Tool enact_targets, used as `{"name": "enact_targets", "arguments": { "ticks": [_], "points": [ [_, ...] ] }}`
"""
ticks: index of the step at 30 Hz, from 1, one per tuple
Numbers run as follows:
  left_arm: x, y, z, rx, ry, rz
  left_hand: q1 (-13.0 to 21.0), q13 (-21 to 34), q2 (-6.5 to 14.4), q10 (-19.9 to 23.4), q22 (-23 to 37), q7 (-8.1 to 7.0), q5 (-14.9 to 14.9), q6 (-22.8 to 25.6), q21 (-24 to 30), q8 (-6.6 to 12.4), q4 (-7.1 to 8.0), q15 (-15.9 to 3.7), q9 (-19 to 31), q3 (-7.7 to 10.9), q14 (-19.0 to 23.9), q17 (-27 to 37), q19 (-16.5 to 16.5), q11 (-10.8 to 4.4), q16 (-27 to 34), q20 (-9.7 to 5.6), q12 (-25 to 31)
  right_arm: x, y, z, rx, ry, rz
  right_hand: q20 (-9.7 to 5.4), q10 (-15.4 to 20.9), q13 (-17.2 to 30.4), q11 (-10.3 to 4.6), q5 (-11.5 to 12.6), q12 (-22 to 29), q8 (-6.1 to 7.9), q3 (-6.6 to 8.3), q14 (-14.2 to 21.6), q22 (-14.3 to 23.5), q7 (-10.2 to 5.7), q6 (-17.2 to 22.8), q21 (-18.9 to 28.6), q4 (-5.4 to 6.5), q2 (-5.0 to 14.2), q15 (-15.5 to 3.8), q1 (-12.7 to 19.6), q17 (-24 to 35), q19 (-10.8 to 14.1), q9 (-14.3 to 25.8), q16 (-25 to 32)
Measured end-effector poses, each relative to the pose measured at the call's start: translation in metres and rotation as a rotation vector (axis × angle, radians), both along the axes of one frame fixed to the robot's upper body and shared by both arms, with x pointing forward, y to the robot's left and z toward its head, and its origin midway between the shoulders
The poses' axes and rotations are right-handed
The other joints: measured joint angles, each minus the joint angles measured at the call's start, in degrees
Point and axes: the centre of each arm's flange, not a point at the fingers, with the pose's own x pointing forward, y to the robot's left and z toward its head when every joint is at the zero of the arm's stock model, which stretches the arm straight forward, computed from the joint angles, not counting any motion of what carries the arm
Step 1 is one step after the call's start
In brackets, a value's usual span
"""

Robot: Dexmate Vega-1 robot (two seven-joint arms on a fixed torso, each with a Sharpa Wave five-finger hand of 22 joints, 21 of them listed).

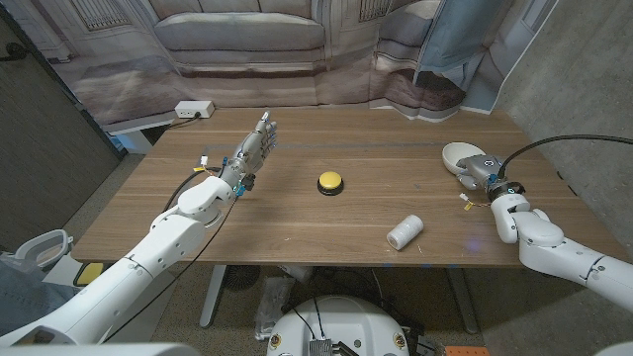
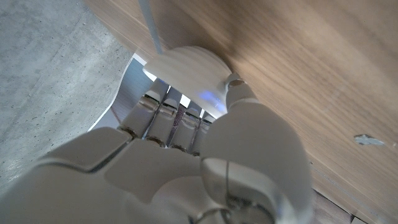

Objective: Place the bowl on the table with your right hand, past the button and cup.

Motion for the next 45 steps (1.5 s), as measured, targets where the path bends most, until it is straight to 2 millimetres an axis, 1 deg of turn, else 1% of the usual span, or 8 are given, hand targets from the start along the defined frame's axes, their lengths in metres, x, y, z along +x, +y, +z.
{"name": "enact_targets", "arguments": {
  "ticks": [6,13,19,27,31,32,36,45],
  "points": [
    [0.001,0.0,0.0,-0.001,-0.001,-0.003,0.0,0.0,0.0,0.0,0.0,0.0,0.0,0.0,0.0,0.0,0.01,0.0,0.0,0.01,0.0,0.0,0.0,0.0,0.0,0.0,0.0,0.0,0.0,0.0,-0.003,-0.003,-0.003,-0.62,2.33,0.0,-0.35,-1.27,0.18,-0.17,0.77,2.71,0.68,-0.94,2.81,1.4,-0.78,0.54,-1.08,2.18,1.16,1.41,-0.17,0.68],
    [0.002,0.0,0.0,-0.003,-0.003,-0.006,0.0,0.0,0.0,0.0,-0.01,0.0,0.0,0.0,0.0,0.0,0.01,0.0,0.0,0.01,0.0,0.0,0.0,0.0,0.0,0.0,0.0,0.0,0.001,0.0,-0.008,-0.011,-0.003,-0.93,6.08,-0.04,-1.11,-2.86,0.18,0.04,1.55,6.26,2.1,-0.05,4.1,3.92,-1.09,0.98,-1.89,5.97,2.51,2.95,-0.02,2.32],
    [0.002,0.0,-0.001,-0.004,-0.003,-0.007,0.0,0.0,0.0,0.0,-0.01,0.0,0.0,0.0,0.0,0.0,-0.15,0.0,0.0,-0.15,0.0,0.0,0.0,0.0,0.0,0.0,0.0,-0.001,0.002,0.002,-0.015,-0.03,0.001,-1.34,9.67,0.0,-1.4,-3.52,-0.05,0.05,1.46,8.8,5.0,0.87,5.62,8.04,-1.04,-0.86,-2.85,8.83,5.22,3.37,1.14,4.27],
    [0.002,-0.001,-0.001,-0.004,-0.004,-0.01,0.0,0.0,0.0,0.0,-0.01,0.21,0.0,0.21,0.0,0.0,-0.15,0.0,0.0,-0.15,0.0,0.0,0.0,0.0,0.0,0.0,0.0,-0.004,0.006,0.002,-0.029,-0.055,0.02,-0.8,14.61,0.92,-1.36,-3.51,-1.16,-0.47,-2.7,12.09,10.94,1.52,9.37,18.84,0.1,-2.41,-4.07,10.4,8.24,1.3,2.11,4.78],
    [0.002,-0.001,-0.001,-0.005,-0.005,-0.011,0.0,0.0,0.0,0.0,-0.01,0.21,0.0,0.21,0.0,0.0,-0.15,0.0,0.0,-0.15,0.0,0.0,0.0,0.0,0.0,0.0,0.0,-0.005,0.007,0.002,-0.036,-0.07,0.026,0.0,16.84,1.24,-1.55,-3.51,-2.21,-1.52,-4.81,13.31,12.38,1.03,11.69,26.35,0.48,-3.23,-4.67,11.23,9.21,-2.57,2.88,3.61],
    [0.002,-0.001,-0.001,-0.005,-0.005,-0.011,0.0,0.0,0.0,0.0,-0.01,0.21,0.0,0.21,0.0,0.0,-0.15,0.0,0.0,-0.15,0.0,0.0,0.0,0.0,0.0,0.0,0.0,-0.006,0.007,0.003,-0.038,-0.076,0.029,0.09,17.07,1.24,-1.36,-3.55,-2.52,-1.83,-5.39,13.62,12.35,1.29,11.96,28.34,0.6,-2.12,-4.55,12.43,9.38,-3.61,3.39,3.22],
    [0.002,-0.001,-0.002,-0.006,-0.004,-0.011,0.0,0.0,0.0,0.0,-0.01,0.21,0.0,0.21,0.0,0.0,-0.15,0.0,0.0,-0.15,0.0,0.0,0.0,0.0,0.0,0.0,0.0,-0.007,0.008,0.004,-0.041,-0.09,0.033,0.51,18.17,1.25,-1.05,-3.73,-2.72,-2.41,-5.83,14.2,12.02,1.58,12.91,31.66,0.57,-2.5,-5.01,12.89,9.84,-5.08,3.35,3.04],
    [0.003,-0.001,-0.003,-0.007,0.0,-0.012,0.0,0.0,0.0,0.0,-0.01,0.21,0.0,0.21,0.0,0.0,-0.15,0.0,0.0,-0.15,0.0,0.0,0.0,0.0,0.0,0.0,0.0,-0.007,0.01,0.005,-0.043,-0.103,0.034,0.51,18.47,1.24,-0.77,-3.46,-2.72,-2.47,-6.07,14.7,11.74,1.91,13.62,32.53,0.8,-2.56,-5.11,12.95,10.05,-5.08,2.92,2.87]
  ]
}}
